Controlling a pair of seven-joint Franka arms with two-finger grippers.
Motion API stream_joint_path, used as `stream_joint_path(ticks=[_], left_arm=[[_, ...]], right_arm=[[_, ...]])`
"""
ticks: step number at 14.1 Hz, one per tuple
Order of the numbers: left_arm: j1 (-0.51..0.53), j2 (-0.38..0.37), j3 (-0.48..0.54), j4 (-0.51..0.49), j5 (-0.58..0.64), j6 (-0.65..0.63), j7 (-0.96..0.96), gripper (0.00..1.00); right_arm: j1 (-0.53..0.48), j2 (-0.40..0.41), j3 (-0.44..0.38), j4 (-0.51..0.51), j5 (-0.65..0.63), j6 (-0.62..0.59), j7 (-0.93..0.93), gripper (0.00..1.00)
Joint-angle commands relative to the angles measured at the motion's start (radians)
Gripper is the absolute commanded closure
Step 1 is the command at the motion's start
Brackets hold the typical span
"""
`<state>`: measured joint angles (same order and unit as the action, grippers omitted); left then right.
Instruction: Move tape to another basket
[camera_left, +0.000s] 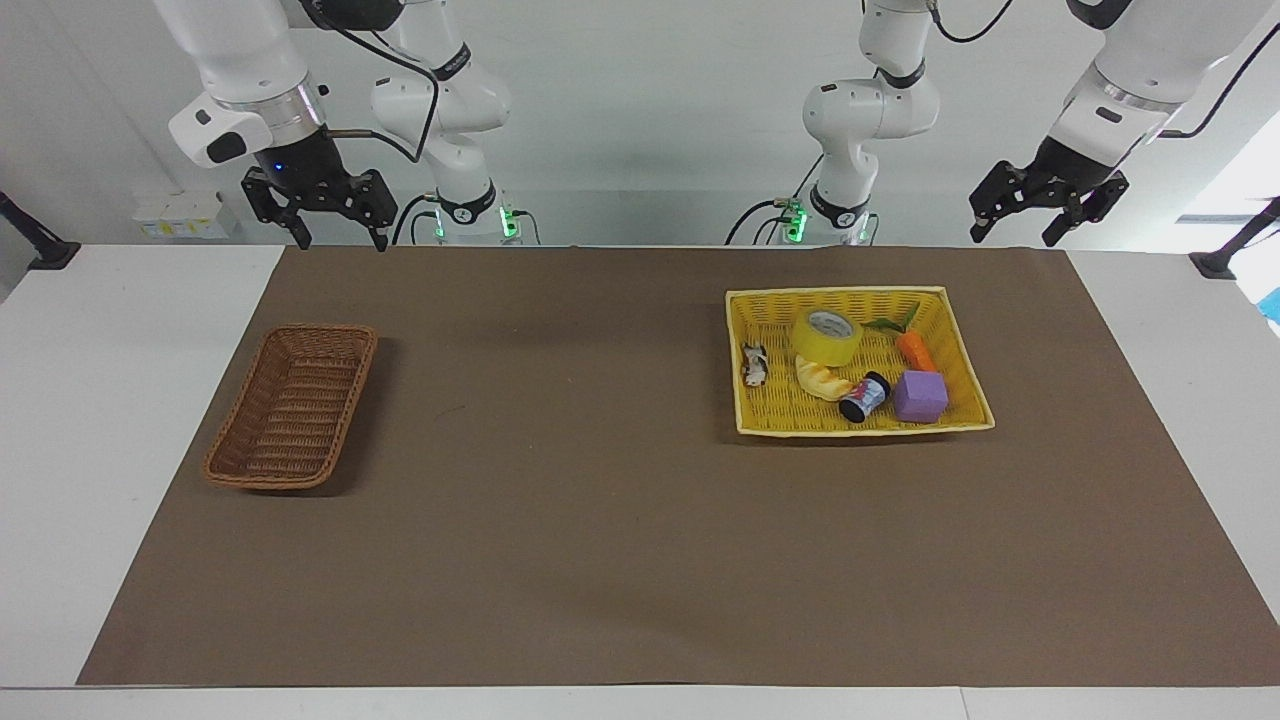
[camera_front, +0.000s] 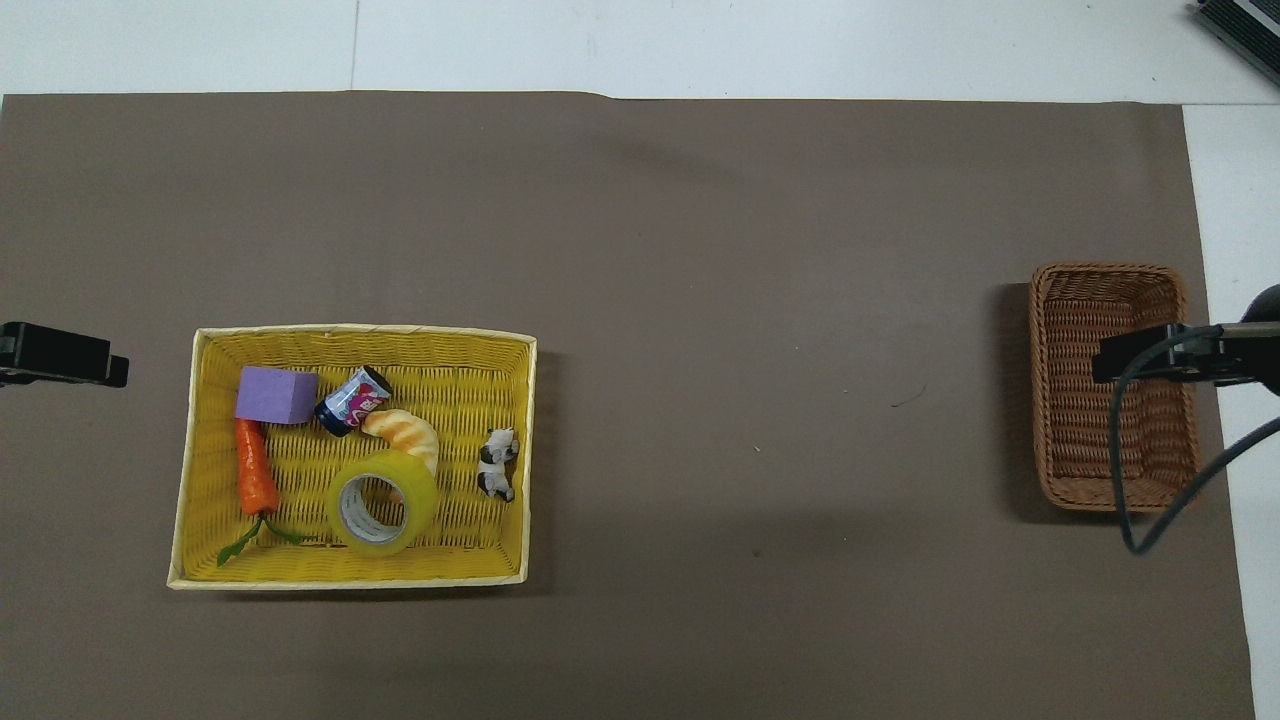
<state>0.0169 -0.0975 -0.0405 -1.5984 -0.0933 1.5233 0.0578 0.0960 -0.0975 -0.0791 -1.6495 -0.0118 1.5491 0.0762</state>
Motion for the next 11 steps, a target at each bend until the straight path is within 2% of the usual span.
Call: stream_joint_path(ticks=[1,7,10,11], left_arm=[[-0.005,-0.013,0.008,-0.012,0.009,0.008,0.019,0.0],[0.005,-0.018,0.013,-0.011,0.007,-0.055,0.013,0.0],[0.003,-0.016,0.01,-0.006,0.006,-0.074,0.001,0.0],[-0.006,-0.016,0.01,-0.006,0.007,-0.075,0.008,0.0]], right_arm=[[-0.012,-0.025,0.005,-0.032,0.004,0.026,0.016,0.0],[-0.012,-0.022,0.005,-0.029,0.006,0.026,0.031,0.0],[-0.021,0.028,0.002,0.049,0.004,-0.019,0.07,0.0],[-0.019,0.027,0.002,0.047,0.006,-0.017,0.068,0.0]])
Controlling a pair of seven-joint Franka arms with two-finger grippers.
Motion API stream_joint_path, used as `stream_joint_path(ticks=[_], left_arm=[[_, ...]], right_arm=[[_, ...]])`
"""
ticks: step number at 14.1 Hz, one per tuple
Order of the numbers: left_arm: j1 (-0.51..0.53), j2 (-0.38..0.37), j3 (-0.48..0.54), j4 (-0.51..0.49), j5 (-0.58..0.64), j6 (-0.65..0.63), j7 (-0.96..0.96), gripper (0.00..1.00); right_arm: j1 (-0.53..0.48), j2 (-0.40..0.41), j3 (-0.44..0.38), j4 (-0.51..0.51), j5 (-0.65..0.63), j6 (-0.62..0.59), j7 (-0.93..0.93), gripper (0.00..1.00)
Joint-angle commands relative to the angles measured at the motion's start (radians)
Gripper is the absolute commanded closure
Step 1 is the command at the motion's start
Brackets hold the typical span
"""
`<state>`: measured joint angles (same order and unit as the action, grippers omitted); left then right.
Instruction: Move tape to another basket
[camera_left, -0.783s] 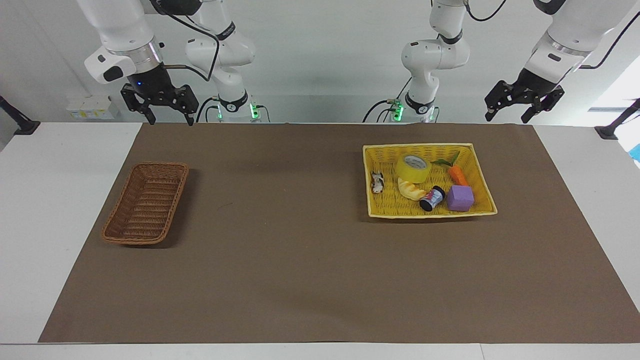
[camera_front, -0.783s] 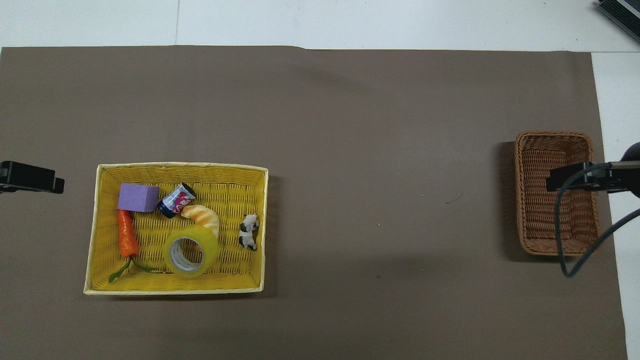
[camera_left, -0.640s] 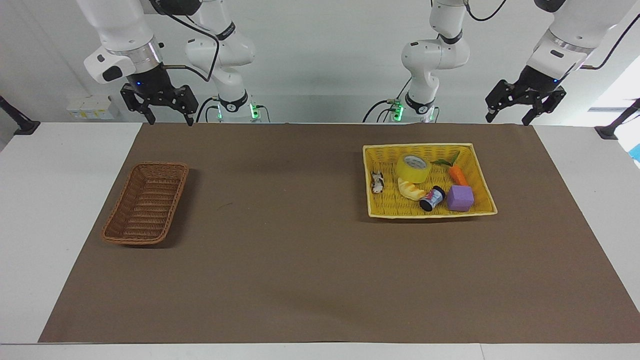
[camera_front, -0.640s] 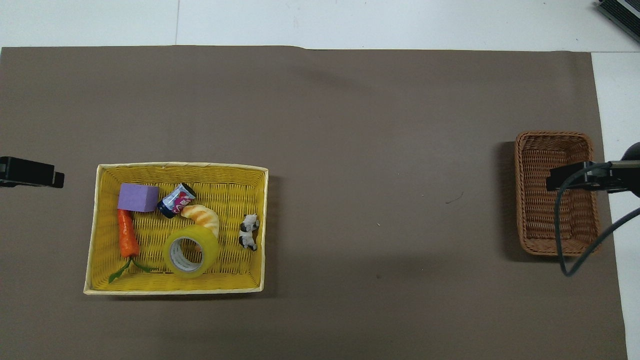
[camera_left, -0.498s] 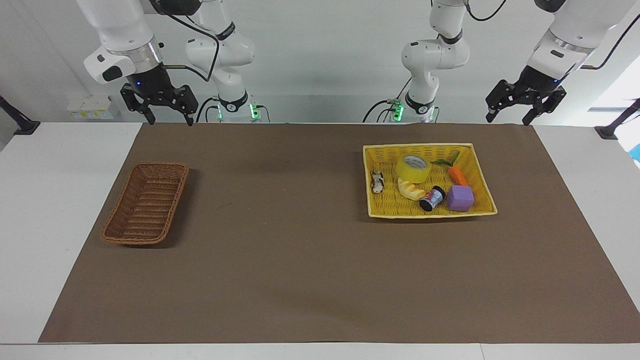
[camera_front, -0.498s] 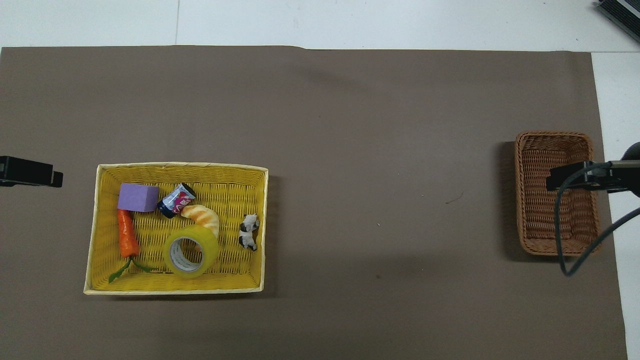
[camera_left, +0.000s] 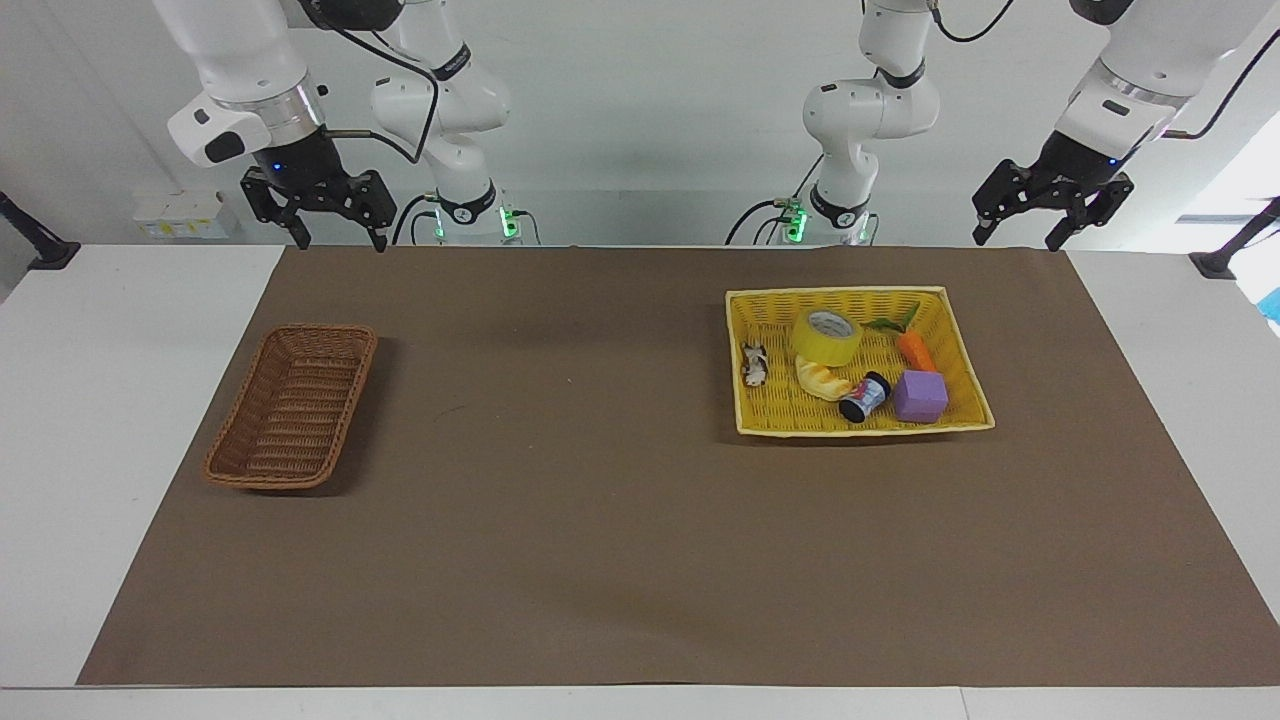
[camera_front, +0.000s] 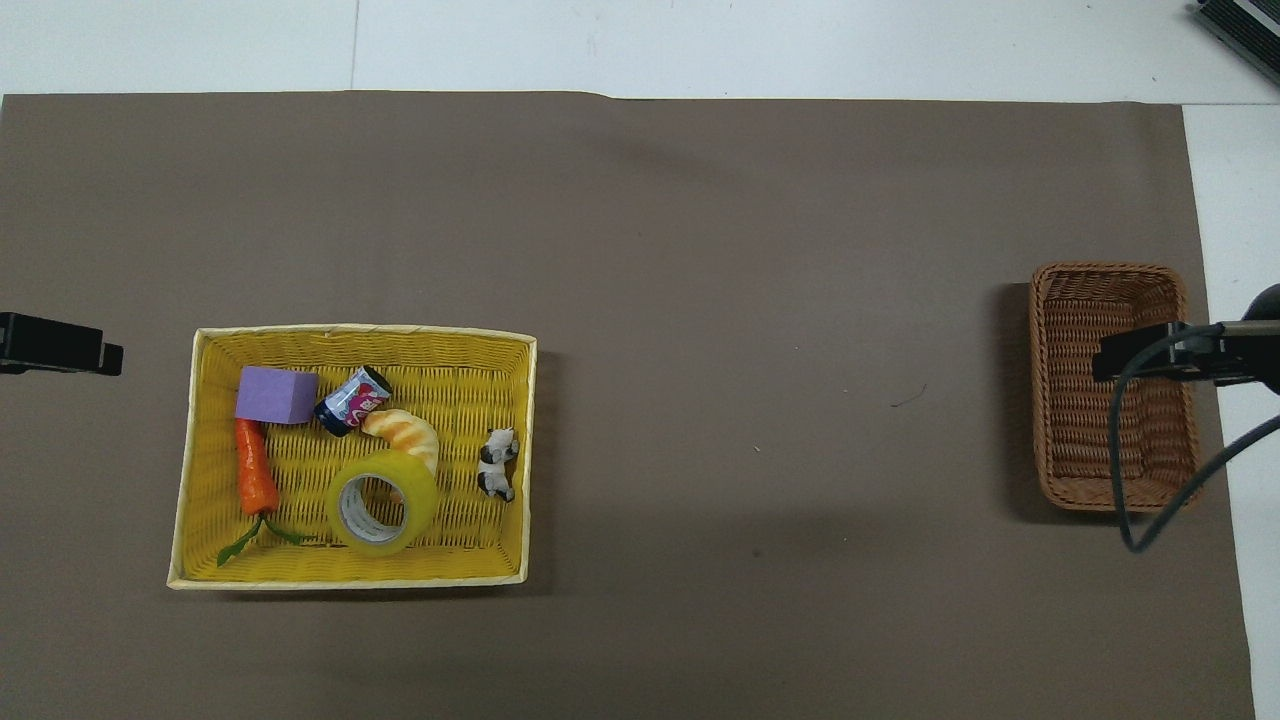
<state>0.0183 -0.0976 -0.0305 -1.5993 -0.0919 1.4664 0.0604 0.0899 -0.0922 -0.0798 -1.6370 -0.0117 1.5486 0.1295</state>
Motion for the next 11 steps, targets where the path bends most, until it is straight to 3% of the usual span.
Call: stream_joint_path(ticks=[1,11], left_arm=[[-0.009,-0.016,-0.002,-0.005,0.006,-0.021,0.007,0.0],[-0.006,-0.02,-0.006,-0.013,0.006,0.0,0.012,0.0]], right_arm=[[-0.015,0.02,0.003,0.031,0.007,-0.012,0.018,0.0],[-0.016,0.003,0.003,0.0,0.013,-0.008,0.025,0.0]])
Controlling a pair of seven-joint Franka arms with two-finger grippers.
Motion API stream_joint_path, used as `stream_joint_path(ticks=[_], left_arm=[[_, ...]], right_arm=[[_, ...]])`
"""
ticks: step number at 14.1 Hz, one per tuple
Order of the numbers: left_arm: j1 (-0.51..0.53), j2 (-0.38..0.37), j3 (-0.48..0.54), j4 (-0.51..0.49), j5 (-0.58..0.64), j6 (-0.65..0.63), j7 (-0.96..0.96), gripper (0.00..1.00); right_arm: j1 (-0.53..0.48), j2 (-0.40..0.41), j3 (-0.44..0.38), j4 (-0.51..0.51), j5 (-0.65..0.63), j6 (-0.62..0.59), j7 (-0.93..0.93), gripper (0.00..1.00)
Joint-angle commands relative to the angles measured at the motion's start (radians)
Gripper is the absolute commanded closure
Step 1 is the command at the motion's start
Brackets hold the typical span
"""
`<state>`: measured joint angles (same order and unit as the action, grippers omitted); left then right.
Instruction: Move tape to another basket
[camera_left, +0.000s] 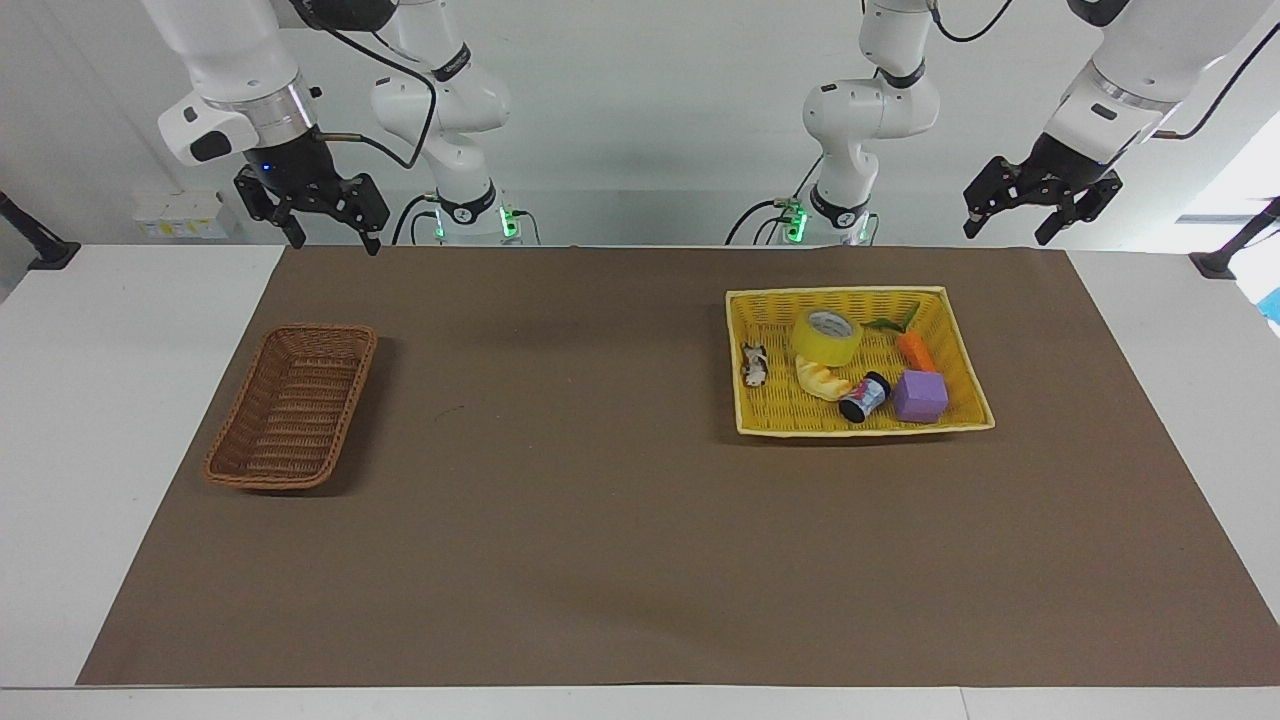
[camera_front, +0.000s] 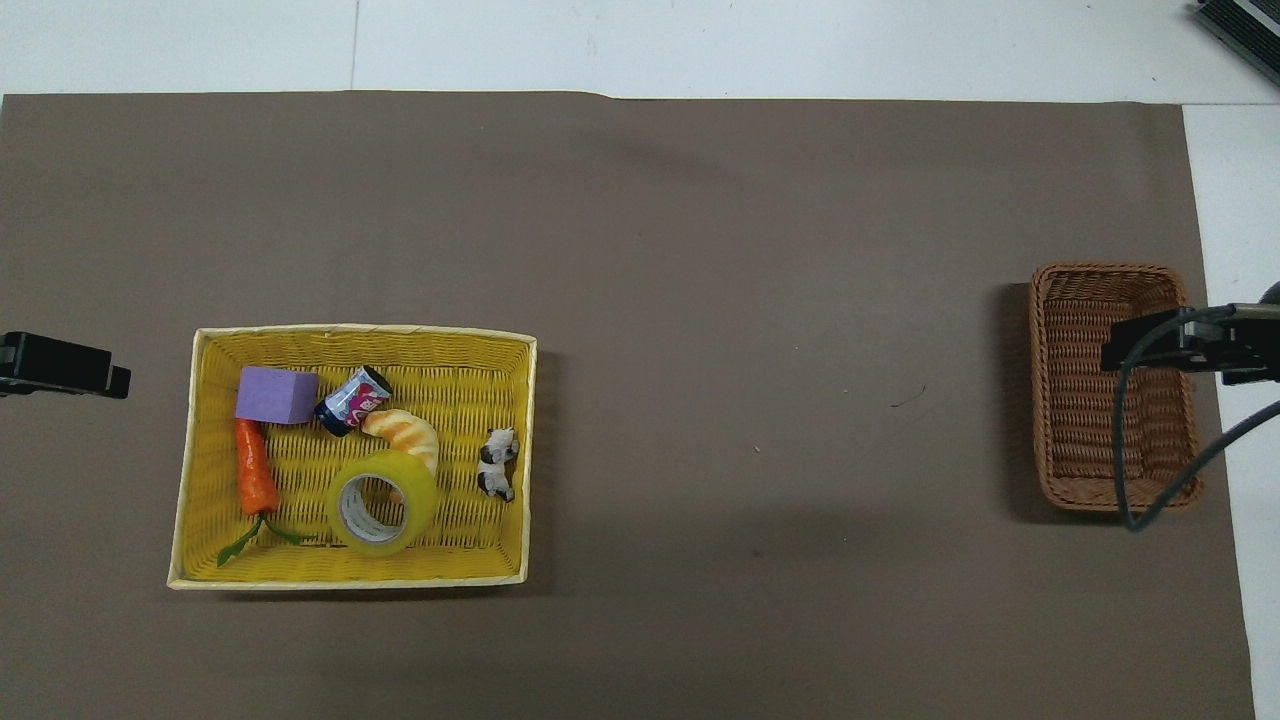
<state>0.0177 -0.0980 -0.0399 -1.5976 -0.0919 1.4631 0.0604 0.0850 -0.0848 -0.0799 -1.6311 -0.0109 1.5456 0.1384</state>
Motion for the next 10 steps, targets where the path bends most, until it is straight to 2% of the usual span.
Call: stream_joint_path(ticks=[1,4,7,10], left_arm=[[-0.007,-0.023,0.003,-0.019,0.006,0.005,0.013,0.0],[-0.01,-0.04,0.002,-0.048,0.006,0.019,0.021,0.0],[-0.025,-0.1,0.002,-0.164,0.006,0.086,0.027,0.0],[-0.041,-0.124,0.002,-0.225,0.006,0.089,0.09,0.0]], right_arm=[[-0.011,-0.004,0.003,-0.006,0.012,-0.005,0.017,0.0],[-0.011,-0.004,0.003,-0.006,0.012,-0.005,0.017,0.0],[-0.011,-0.004,0.003,-0.006,0.012,-0.005,0.017,0.0],[-0.011,-0.004,0.003,-0.006,0.012,-0.005,0.015,0.0]])
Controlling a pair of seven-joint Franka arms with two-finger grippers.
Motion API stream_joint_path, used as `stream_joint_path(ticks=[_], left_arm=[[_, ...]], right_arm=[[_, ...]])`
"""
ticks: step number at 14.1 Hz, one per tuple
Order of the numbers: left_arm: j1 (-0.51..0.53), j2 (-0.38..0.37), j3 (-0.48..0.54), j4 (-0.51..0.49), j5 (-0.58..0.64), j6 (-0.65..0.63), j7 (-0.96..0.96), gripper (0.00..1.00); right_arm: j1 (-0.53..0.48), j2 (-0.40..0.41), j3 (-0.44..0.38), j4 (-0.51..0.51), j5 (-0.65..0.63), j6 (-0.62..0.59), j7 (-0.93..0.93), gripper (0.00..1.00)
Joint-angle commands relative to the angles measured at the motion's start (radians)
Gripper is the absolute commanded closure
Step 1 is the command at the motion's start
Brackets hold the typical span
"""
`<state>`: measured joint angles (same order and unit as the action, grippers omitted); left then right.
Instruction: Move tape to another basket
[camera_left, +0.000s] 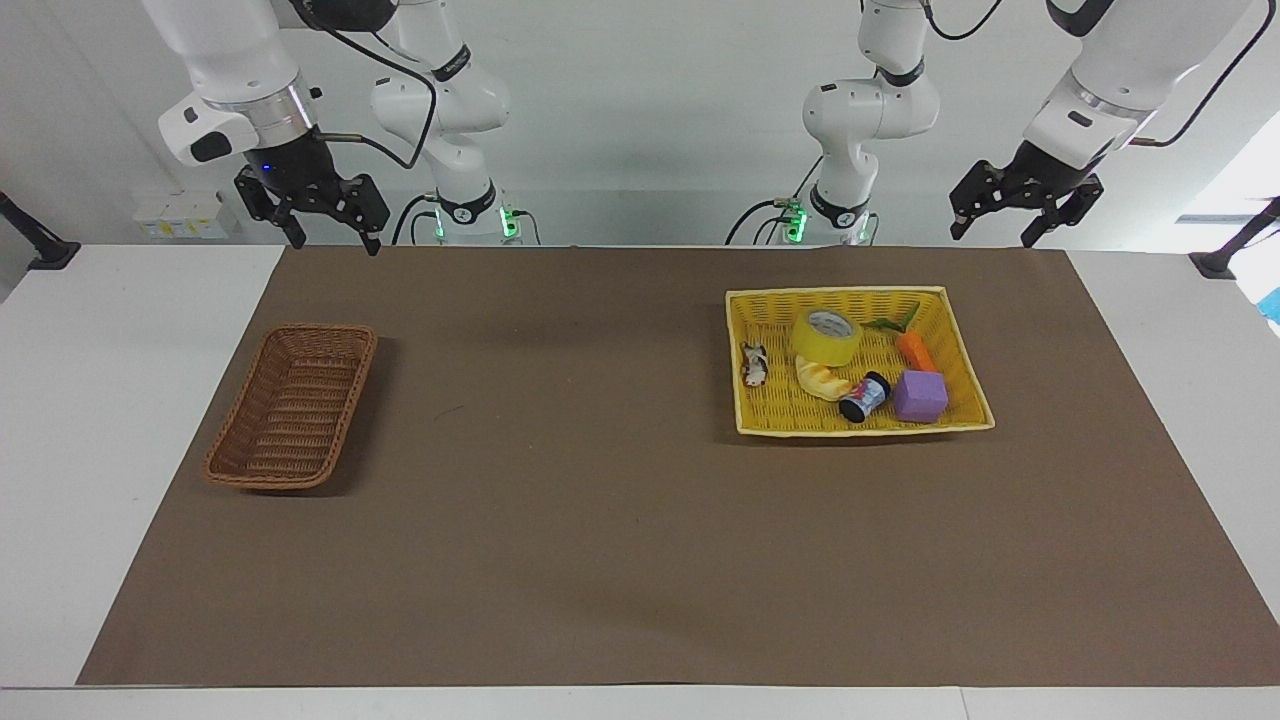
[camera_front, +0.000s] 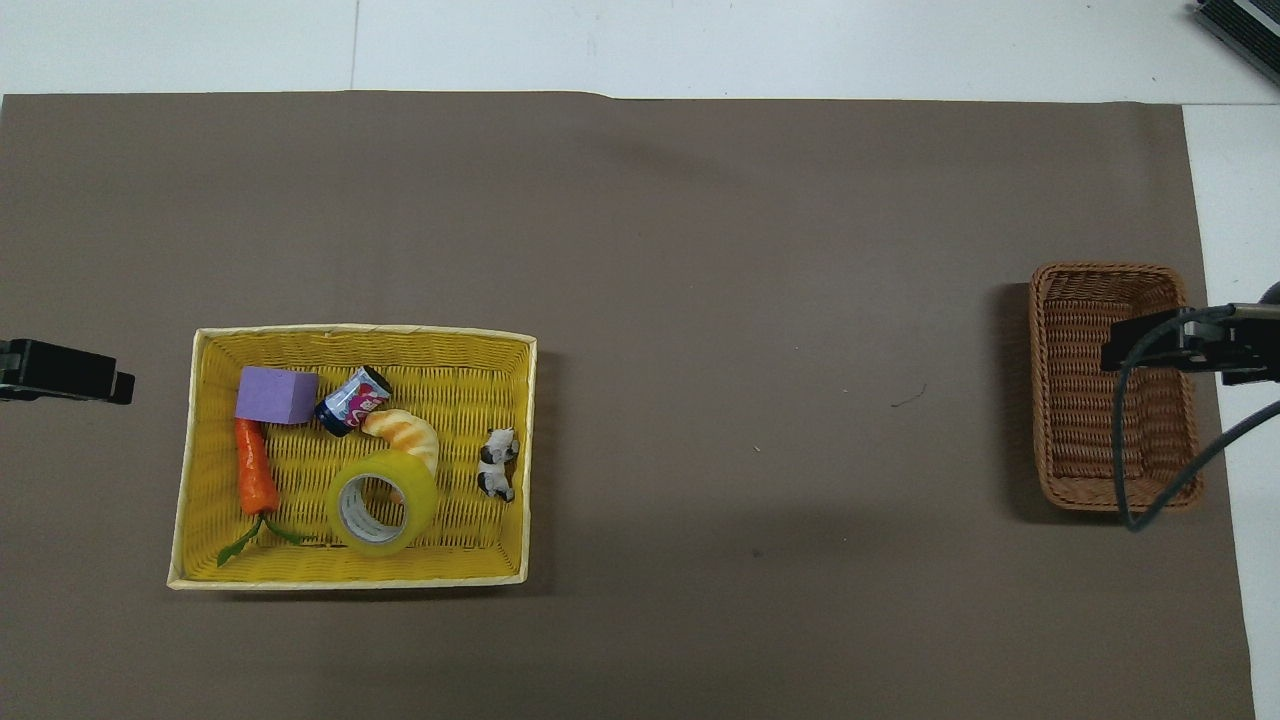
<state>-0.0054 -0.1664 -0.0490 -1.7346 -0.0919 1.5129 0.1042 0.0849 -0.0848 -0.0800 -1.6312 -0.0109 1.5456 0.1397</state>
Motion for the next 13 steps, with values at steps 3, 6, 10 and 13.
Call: stream_joint_path(ticks=[3,6,10,13], left_arm=[[-0.024,-0.062,0.009,-0.179,0.006,0.107,0.048,0.0],[-0.038,-0.073,0.009,-0.313,0.006,0.249,0.075,0.0],[-0.042,-0.085,0.009,-0.44,0.006,0.346,0.107,0.0],[-0.09,-0.09,0.009,-0.548,0.006,0.459,0.112,0.0]], right_arm=[[-0.011,-0.004,0.003,-0.006,0.012,-0.005,0.014,0.0],[-0.011,-0.004,0.003,-0.006,0.012,-0.005,0.014,0.0],[-0.011,-0.004,0.003,-0.007,0.012,-0.005,0.014,0.0],[-0.011,-0.004,0.003,-0.007,0.012,-0.005,0.014,0.0]])
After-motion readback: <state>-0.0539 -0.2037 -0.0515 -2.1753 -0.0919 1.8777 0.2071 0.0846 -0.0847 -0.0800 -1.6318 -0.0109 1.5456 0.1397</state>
